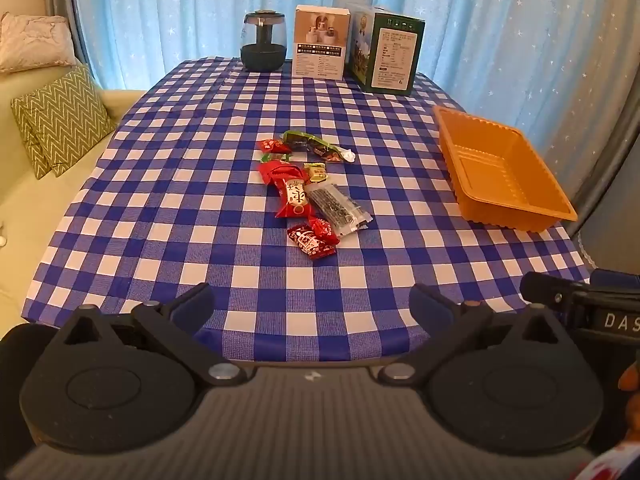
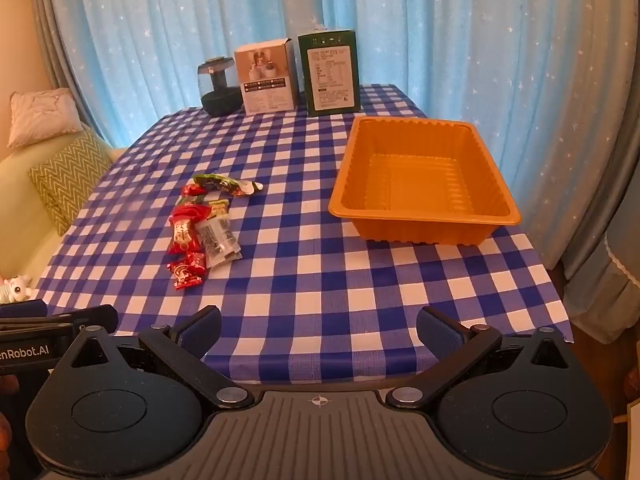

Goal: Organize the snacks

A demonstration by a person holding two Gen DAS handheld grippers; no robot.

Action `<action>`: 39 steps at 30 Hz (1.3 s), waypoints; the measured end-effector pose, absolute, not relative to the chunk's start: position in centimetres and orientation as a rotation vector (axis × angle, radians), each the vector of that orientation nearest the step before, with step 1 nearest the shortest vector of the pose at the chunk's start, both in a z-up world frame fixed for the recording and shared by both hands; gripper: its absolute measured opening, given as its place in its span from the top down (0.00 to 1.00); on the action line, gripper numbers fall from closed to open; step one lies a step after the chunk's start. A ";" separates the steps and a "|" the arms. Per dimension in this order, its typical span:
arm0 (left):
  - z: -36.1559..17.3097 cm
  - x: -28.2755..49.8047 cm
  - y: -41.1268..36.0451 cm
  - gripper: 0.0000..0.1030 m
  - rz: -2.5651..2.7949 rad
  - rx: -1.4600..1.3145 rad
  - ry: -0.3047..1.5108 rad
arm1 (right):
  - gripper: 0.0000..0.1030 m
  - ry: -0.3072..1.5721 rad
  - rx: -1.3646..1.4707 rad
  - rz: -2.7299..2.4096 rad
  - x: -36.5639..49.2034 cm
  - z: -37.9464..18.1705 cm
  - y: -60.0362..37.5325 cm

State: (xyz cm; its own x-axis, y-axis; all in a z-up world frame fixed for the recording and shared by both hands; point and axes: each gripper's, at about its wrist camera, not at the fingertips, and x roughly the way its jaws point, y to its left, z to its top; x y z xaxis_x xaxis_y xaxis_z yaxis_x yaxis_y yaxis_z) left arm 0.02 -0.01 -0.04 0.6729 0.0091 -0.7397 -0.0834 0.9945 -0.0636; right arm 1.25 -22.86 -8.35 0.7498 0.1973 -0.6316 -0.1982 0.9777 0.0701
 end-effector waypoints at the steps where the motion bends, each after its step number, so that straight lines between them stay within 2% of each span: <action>1: -0.1 0.0 0.0 0.00 0.054 -0.098 0.832 | 0.00 0.688 -0.001 0.216 1.2 -8.3 -22.9; 39: 0.5 -0.1 -0.2 0.00 0.046 -0.115 0.800 | 0.00 0.657 -0.021 0.192 1.1 -7.7 -23.2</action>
State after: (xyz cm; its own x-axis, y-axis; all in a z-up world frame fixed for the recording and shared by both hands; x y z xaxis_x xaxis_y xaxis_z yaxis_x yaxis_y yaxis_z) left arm -0.11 -0.19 0.51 0.6959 -0.0021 -0.7181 -0.0851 0.9927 -0.0853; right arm 1.14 -23.18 -7.74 0.7745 0.1710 -0.6090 -0.1842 0.9820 0.0416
